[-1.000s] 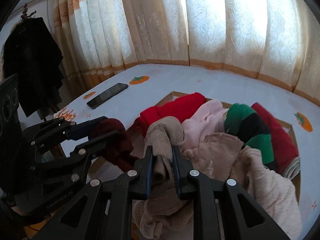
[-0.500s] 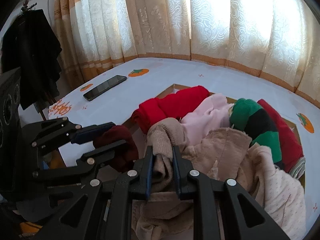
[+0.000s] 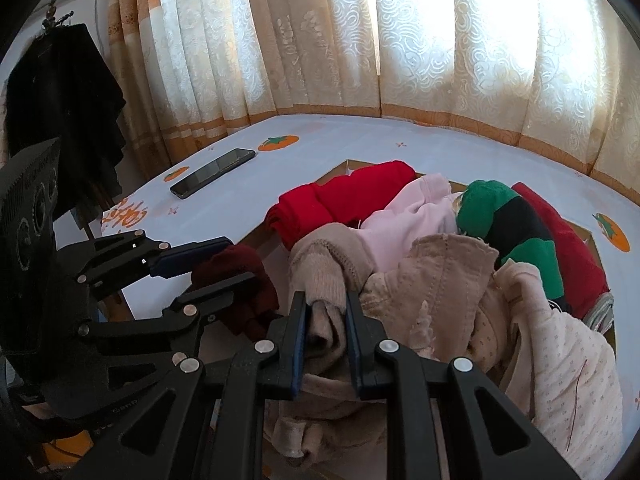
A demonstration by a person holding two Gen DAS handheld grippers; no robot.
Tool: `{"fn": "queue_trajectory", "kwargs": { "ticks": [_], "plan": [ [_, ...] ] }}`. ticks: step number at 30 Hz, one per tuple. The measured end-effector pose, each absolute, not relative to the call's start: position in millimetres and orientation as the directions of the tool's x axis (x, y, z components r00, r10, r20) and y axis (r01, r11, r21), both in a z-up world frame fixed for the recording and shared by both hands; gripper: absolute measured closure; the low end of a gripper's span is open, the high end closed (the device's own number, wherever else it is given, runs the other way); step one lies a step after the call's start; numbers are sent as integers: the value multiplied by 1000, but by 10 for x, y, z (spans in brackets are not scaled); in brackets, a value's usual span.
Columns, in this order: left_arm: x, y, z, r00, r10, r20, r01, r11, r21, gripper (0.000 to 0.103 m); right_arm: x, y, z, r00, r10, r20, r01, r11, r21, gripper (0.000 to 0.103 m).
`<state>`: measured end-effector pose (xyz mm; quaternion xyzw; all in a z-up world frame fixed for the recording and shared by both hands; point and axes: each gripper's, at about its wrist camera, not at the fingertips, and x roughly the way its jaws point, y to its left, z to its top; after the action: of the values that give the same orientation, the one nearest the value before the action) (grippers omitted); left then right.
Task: Take underwear out of drawer
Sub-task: 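Drop the dark red sock into the tray with the left tool while the right tool releases the beige sock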
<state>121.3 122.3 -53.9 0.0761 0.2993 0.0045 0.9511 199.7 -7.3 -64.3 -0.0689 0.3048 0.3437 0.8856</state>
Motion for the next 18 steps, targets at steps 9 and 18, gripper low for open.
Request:
{"fn": "queue_trajectory", "kwargs": {
  "ticks": [9, 18],
  "plan": [
    [1128, 1221, -536, 832, 70, -550, 21, 987, 158, 52, 1926, -99, -657, 573, 585, -574, -658, 746, 103, 64],
    [1054, 1231, -522, 838, 77, -540, 6, 989, 150, 36, 1811, -91, -634, 582, 588, -562, -665, 742, 87, 49]
  ]
}}
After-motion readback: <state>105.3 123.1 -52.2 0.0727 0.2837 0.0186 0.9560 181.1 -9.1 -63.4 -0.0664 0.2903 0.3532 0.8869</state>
